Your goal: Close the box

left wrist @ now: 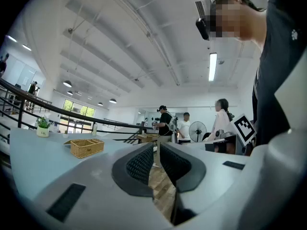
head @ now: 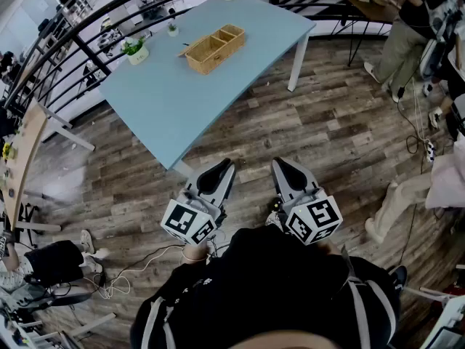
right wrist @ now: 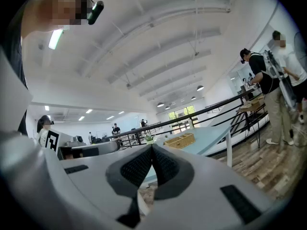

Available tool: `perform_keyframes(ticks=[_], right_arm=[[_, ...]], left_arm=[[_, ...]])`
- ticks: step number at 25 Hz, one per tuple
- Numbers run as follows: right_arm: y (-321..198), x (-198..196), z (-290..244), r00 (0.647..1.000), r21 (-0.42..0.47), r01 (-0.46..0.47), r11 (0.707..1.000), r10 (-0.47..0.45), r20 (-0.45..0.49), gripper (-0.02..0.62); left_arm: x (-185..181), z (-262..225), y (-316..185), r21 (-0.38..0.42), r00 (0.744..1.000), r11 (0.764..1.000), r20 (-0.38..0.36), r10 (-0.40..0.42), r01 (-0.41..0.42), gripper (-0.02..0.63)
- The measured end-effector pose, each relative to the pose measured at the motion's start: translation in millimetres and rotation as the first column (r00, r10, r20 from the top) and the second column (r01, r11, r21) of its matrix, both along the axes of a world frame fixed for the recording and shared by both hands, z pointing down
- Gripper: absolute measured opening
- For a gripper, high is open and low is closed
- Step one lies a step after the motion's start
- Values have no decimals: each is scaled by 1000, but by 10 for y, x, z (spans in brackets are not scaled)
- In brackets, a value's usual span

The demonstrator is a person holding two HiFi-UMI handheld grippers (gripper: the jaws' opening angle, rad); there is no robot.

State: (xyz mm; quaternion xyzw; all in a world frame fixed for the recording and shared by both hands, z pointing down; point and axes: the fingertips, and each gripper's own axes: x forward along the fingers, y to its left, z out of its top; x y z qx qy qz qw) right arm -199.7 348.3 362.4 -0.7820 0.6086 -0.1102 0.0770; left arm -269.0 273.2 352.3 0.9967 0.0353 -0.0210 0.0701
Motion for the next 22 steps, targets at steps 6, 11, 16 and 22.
perform_keyframes(ticks=[6,11,16,22], right_arm=[[18,86,-29,1000,7,-3,1000,3,6,0],[32,182,-12,1000,5,-2,1000,2,11,0],[36,281,29,1000,7,2,1000,-2,20,0],[-39,373,19,999,11,25,1000,-25,20,0]], left_arm=[[78,-23,24,0,1000,1000,2,-2,2,47],[155,-19,14,2,1000,1000,1,-15,15,46],[220,17,17,8,1000,1000,14,-26,26,48],[281,-12,-46,9,998,998,20,-55,55,48]])
